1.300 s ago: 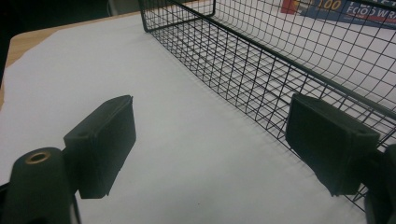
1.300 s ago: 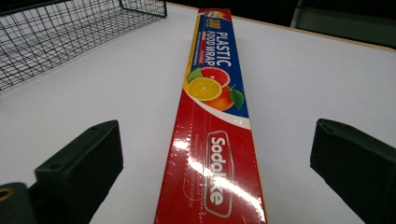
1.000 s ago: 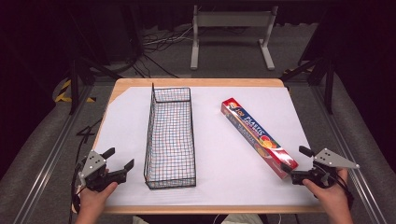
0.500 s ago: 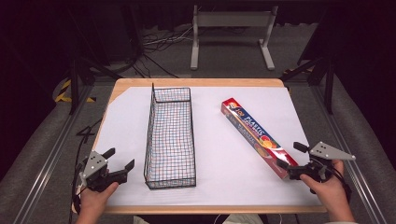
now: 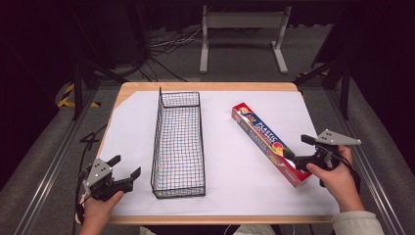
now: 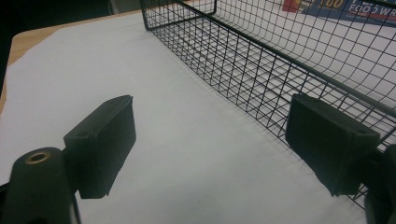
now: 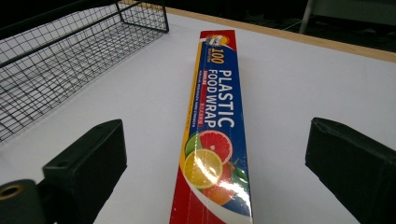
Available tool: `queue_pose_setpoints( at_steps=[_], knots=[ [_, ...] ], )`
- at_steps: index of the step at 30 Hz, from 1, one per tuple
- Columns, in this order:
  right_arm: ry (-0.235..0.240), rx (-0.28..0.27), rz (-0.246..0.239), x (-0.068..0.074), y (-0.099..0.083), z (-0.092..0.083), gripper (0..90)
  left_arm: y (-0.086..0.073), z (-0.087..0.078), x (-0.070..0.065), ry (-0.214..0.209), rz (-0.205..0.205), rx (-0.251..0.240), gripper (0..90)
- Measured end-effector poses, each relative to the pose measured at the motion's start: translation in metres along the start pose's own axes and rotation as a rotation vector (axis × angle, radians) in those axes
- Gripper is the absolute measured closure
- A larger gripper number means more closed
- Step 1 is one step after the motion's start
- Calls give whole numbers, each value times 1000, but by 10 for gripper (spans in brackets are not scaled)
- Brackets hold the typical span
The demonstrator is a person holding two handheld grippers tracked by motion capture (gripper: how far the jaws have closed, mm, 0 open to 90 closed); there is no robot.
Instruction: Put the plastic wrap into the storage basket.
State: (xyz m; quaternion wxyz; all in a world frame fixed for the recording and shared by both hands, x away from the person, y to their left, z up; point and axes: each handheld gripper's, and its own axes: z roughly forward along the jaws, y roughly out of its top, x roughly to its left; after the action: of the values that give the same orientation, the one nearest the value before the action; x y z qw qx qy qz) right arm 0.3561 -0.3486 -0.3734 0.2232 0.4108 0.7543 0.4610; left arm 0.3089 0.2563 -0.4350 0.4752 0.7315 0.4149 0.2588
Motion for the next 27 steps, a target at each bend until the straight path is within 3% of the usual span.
queue_pose_setpoints(
  at_steps=[4, 11, 15, 17, 20, 24, 27],
  knots=[
    [-53, 53, 17, -2, 8, 6, 116, 0, 1, 0, 0, 0, 4, 169],
    [-25, 77, 21, -3, 17, 19, 84, 0, 2, -1, -1, 4, 9, 169],
    [0, 170, 21, -4, 24, 31, 44, 0, 3, -1, -6, 4, 12, 169],
    [0, 181, 25, -3, 25, 35, 44, 0, 4, 0, -5, 5, 11, 169],
    [-2, 211, 10, -1, 30, 46, 56, 0, 4, -1, -6, 5, 12, 168],
    [10, 299, 3, 1, 35, 64, 85, 0, 4, 0, -4, 5, 12, 169],
    [-7, 370, -13, 4, 38, 76, 120, -1, 4, 0, -6, 2, 12, 168]
  ],
)
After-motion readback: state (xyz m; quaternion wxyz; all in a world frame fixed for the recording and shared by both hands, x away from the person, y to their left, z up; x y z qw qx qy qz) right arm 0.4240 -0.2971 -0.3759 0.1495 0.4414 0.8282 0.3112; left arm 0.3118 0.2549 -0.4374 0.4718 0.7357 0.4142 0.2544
